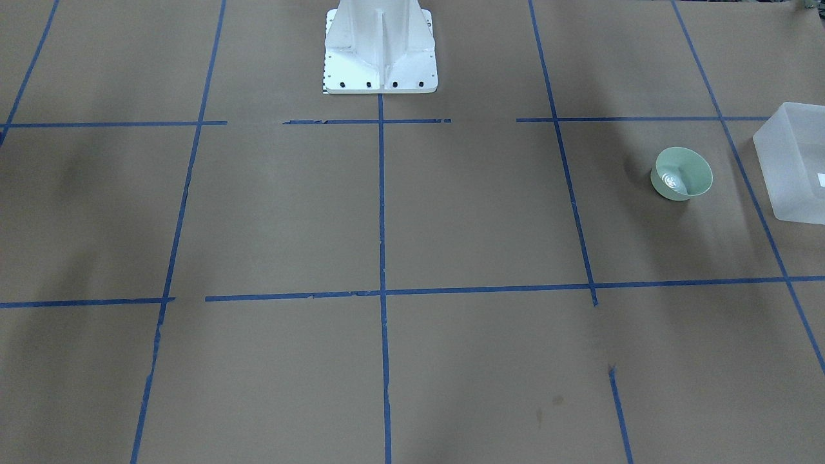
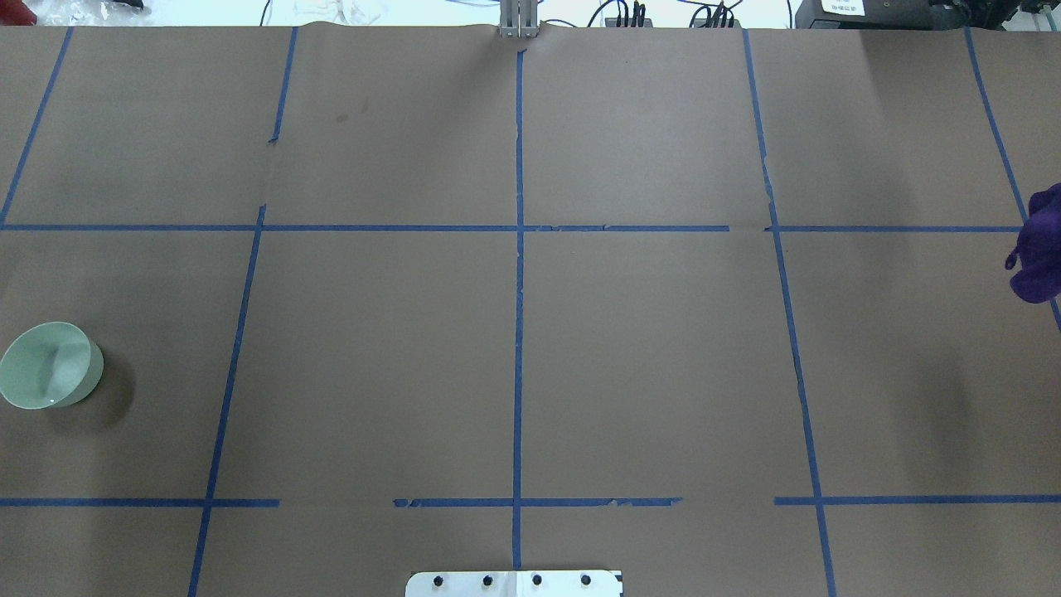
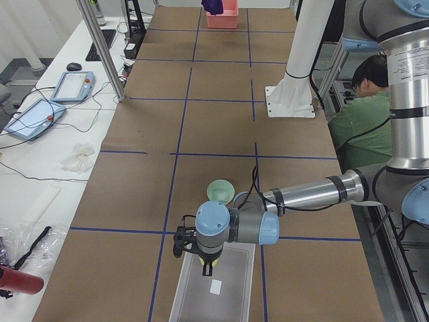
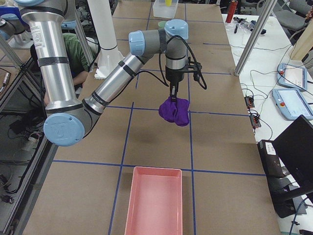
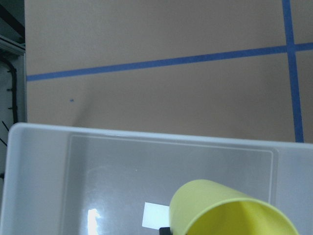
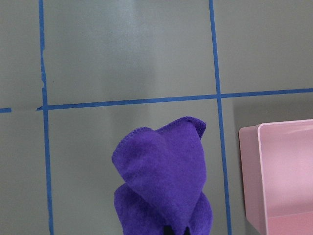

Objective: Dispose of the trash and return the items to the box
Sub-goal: 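Drop the cup into the clear bin while the right gripper lifts the purple cloth, then lower the purple cloth into the pink bin and release it with the right gripper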

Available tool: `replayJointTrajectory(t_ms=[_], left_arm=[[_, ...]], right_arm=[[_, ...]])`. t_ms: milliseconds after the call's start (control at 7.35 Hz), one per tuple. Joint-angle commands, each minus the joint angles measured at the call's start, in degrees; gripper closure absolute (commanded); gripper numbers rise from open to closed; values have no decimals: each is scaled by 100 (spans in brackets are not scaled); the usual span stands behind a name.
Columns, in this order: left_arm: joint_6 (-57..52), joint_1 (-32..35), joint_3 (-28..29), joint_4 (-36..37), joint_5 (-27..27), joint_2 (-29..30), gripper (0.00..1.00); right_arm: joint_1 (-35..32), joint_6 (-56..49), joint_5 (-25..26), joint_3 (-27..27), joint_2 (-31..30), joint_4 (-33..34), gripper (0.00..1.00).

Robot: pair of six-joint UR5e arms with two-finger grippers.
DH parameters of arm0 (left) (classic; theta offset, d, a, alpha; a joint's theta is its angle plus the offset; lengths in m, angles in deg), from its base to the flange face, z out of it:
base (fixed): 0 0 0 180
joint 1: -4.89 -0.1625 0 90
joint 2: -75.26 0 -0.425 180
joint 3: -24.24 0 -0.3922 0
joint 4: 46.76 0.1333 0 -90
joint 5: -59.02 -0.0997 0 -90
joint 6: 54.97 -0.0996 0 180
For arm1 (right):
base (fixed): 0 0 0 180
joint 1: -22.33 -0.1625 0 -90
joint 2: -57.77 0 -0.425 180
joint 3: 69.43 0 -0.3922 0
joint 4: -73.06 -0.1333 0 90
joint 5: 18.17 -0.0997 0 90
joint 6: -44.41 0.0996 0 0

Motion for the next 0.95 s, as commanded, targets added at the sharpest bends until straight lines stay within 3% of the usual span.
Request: replayJointTrajectory(t_ms=[0, 272, 408, 544, 816], left_arm=[[67, -366, 282, -384, 535, -46, 100], [215, -692, 836, -1263, 600, -20, 98], [312, -710, 838, -1292, 565, 6, 40], [304, -710, 821, -1388, 555, 24, 0], [261, -710, 515, -1442, 521, 59, 0]], right_arm=[[-527, -1026, -2, 302, 23, 84, 100], [-792, -1496, -2, 505, 40, 84, 100], [-854, -1505, -11, 514, 23, 84, 100], [-863, -1514, -2, 523, 14, 75, 100], [-1204, -1907, 24, 724, 58, 49, 100]])
